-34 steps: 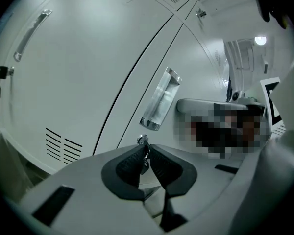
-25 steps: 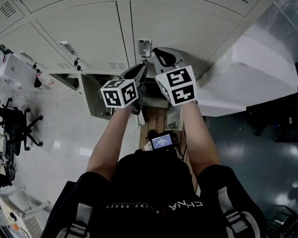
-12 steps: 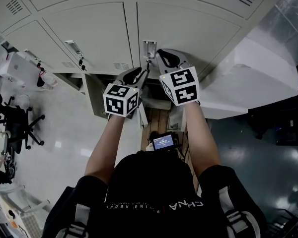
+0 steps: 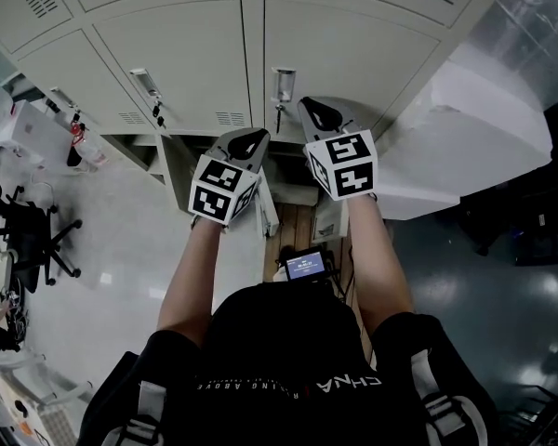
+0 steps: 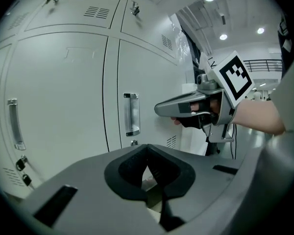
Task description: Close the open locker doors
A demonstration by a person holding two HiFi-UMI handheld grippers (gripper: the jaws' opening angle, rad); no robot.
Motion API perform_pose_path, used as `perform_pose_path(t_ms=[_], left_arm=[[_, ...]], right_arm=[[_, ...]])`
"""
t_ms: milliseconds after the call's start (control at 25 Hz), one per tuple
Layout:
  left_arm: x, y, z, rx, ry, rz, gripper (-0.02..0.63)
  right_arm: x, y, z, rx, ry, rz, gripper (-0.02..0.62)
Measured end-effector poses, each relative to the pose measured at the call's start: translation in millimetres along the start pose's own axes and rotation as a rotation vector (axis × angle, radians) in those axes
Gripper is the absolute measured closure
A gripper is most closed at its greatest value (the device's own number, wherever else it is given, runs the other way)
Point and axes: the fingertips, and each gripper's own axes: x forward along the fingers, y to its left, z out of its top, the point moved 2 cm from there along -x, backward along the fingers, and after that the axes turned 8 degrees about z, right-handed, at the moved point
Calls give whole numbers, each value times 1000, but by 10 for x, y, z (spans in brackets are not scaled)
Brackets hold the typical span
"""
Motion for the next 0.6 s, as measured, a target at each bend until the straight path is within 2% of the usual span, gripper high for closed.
perform_pose_path(t_ms=[440,600], left_arm=[[-741,-456,-107,16,-69,-97,586],[-935,-674,-126,-57,-118,-169,586]], right_arm=[[-705,631,-252,14,50,-67,556],[-937,825,-424,17,89,-75,557]])
